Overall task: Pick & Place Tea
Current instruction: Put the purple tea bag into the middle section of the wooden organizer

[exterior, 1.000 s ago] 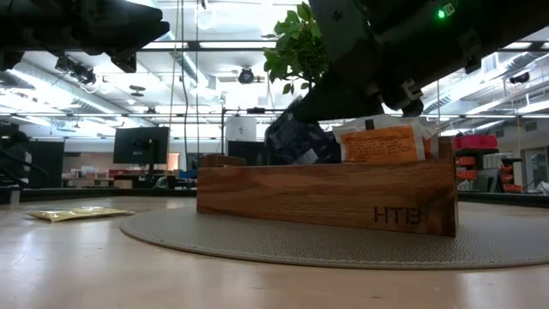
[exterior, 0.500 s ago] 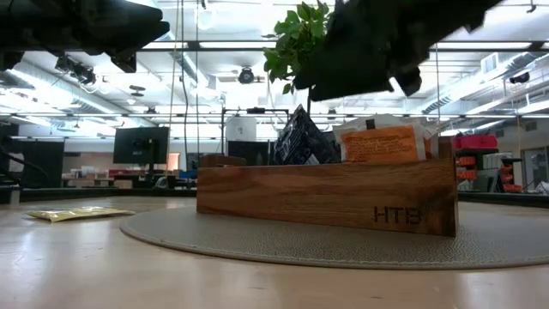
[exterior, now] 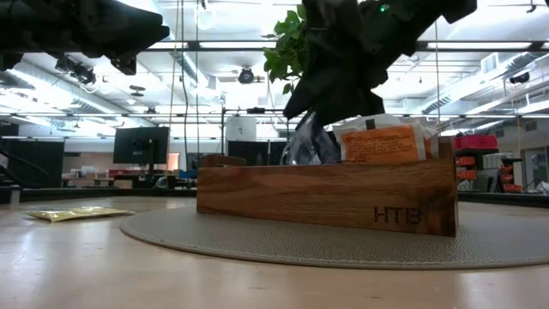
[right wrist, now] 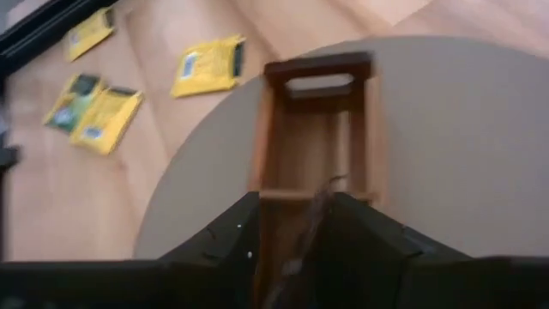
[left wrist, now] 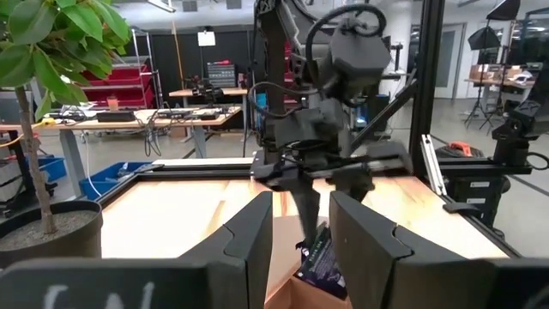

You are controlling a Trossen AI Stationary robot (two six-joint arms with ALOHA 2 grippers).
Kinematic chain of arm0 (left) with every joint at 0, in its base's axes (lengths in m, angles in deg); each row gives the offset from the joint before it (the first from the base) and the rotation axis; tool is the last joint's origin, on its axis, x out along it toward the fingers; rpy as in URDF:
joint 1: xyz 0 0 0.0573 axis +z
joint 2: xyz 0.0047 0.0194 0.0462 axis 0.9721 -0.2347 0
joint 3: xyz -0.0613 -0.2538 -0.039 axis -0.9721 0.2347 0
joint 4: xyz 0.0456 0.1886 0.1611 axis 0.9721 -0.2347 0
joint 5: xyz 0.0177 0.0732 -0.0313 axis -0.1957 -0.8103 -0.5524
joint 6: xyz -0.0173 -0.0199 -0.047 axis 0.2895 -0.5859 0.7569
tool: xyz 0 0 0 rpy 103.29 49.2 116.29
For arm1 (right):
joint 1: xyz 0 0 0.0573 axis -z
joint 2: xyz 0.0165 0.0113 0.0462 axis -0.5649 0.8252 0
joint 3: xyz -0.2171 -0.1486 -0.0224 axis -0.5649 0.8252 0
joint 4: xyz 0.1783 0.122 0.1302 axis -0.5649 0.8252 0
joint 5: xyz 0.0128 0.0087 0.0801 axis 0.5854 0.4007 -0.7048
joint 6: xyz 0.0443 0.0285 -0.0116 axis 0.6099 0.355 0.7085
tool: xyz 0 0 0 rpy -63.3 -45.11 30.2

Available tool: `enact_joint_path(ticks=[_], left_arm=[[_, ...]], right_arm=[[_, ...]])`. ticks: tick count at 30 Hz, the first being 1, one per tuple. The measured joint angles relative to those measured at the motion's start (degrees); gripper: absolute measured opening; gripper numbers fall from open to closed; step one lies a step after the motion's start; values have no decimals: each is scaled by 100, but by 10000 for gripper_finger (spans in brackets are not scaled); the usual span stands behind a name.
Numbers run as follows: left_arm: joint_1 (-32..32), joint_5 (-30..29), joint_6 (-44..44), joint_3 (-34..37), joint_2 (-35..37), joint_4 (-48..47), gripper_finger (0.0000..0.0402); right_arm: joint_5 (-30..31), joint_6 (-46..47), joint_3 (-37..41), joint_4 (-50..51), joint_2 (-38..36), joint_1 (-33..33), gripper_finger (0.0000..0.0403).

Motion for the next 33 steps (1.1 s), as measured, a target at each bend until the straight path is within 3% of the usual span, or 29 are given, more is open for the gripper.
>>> enact_joint_path(ticks=[4,11,17,22,33], left_arm=[[0,0,-7,0,0,-43,122],[0,0,-2,0,0,-120,122],[0,0,0,0,0,-154,122],[0,0,4,0,0,-203,122],[2,0,0,0,0,-287,122]], right_arm=[[-438,-89,-275,470,-66,141,146],[-475,-244,-1055,1762,-67,160,121],[-971,-246,-1132,1965,-61,317,103],[-1473,-141,-1132,2026,-61,467,117],[-1668,41,-1130,1981,52,505,139]])
